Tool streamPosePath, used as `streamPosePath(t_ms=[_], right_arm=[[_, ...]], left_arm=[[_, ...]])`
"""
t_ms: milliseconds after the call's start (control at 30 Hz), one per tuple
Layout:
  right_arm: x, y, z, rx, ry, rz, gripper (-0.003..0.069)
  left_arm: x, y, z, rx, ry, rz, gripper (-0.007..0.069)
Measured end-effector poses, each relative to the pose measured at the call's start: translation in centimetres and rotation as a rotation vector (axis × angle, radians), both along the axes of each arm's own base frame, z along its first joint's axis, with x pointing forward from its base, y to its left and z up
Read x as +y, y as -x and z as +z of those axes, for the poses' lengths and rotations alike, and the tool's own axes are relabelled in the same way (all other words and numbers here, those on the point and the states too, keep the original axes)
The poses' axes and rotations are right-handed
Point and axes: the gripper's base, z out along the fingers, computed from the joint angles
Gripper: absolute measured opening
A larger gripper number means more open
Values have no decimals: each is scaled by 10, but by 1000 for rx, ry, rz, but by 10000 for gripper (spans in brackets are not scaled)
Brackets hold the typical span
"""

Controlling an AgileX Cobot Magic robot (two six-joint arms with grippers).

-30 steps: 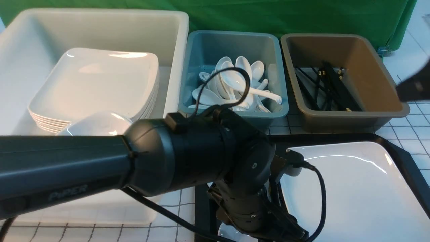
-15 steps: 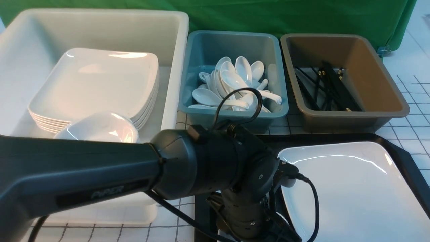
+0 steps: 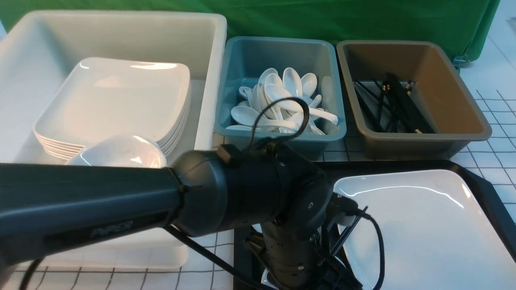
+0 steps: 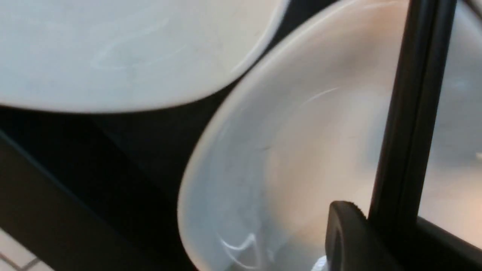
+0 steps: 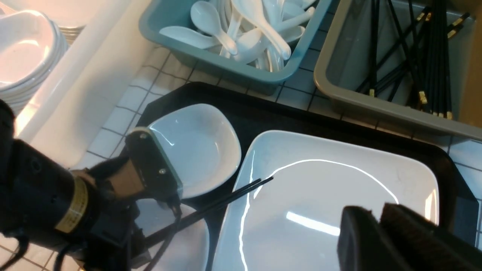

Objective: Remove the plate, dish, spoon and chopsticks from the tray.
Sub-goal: Use the left arm to grab a pair of chopsticks from the plate, then use the left arm to put the chopsticks into the small storage box on the right

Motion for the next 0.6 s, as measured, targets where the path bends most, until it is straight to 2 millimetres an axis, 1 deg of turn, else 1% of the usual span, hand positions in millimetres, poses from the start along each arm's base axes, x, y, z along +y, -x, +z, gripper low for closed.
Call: streamPosePath(t_ms=[33, 67, 100, 167, 200, 233, 333, 400, 433, 467, 500, 533, 567, 600], right_arm=[[0, 0, 0, 1, -2, -1, 92], [0, 0, 0, 1, -2, -1, 92], [0, 0, 0, 1, -2, -1, 92], [0, 0, 0, -3, -5, -2, 92], [0, 0, 0, -3, -5, -2, 93], [0, -1, 1, -11, -8, -5, 93], [0, -2, 3, -33, -24, -19, 93], [0, -4, 5, -55, -40, -32, 93], [0, -5, 6, -65, -42, -35, 93], [0, -5, 6, -67, -42, -36, 93], [-1, -6, 7, -80, -39, -45, 93], [-2, -6, 7, -86, -30, -55, 93], [-4, -7, 6, -88, -21, -72, 93], [-4, -7, 6, -88, -18, -76, 93]], left_arm=[[-1, -1, 8, -17, 21, -5, 91], [-5, -4, 24, -53, 65, -14, 91], [-5, -4, 25, -55, 67, -16, 91], [-18, -16, 65, -166, 170, -38, 91], [-22, -20, 77, -211, 193, -47, 91], [-28, -28, 94, -271, 227, -57, 91], [-42, -47, 129, -391, 298, -60, 91], [-51, -64, 144, -439, 334, -49, 91], [-54, -71, 143, -448, 335, -46, 91], [-55, -73, 148, -459, 347, -43, 91], [-60, -87, 150, -485, 362, -34, 91], [-65, -102, 147, -500, 369, -20, 91], [-68, -112, 146, -517, 380, -10, 91], [-67, -112, 149, -525, 388, -8, 91]])
